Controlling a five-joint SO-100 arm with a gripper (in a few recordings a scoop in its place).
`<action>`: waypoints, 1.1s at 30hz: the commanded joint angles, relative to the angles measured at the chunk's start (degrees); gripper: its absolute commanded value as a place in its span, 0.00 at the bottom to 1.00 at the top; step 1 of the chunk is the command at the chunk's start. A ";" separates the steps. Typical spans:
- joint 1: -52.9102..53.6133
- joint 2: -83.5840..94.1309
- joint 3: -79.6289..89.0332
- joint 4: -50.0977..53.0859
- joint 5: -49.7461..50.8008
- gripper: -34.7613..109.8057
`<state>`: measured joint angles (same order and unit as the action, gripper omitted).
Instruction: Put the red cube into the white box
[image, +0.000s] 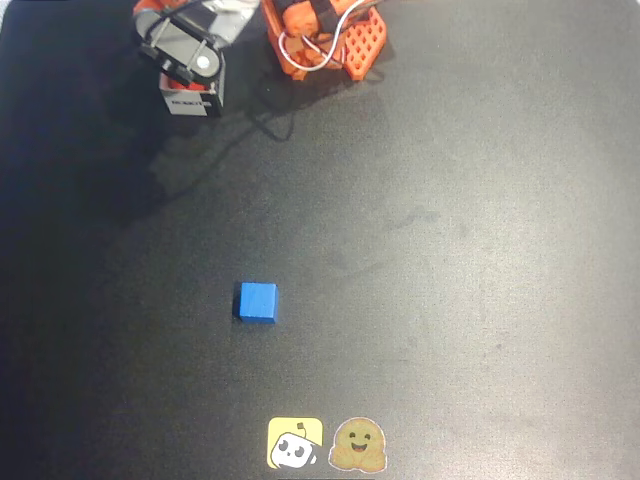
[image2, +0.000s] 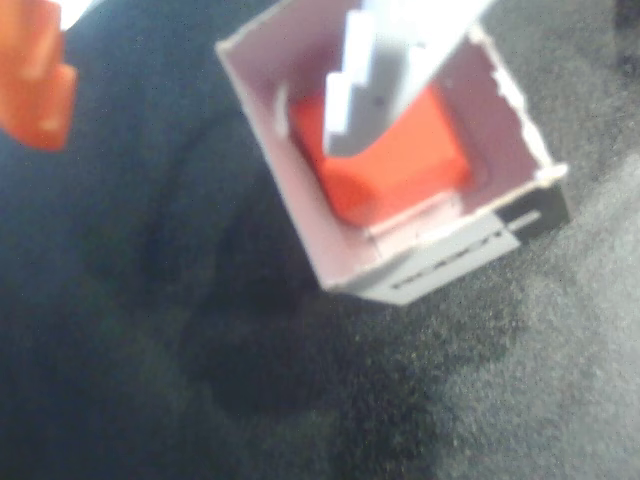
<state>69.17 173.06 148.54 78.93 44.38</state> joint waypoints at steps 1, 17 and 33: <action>-0.62 1.23 0.18 -0.70 0.00 0.38; -0.62 -10.37 -8.79 -3.52 -2.81 0.26; -9.23 -34.72 -26.63 -6.42 -2.37 0.24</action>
<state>62.31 141.77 127.44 72.16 40.69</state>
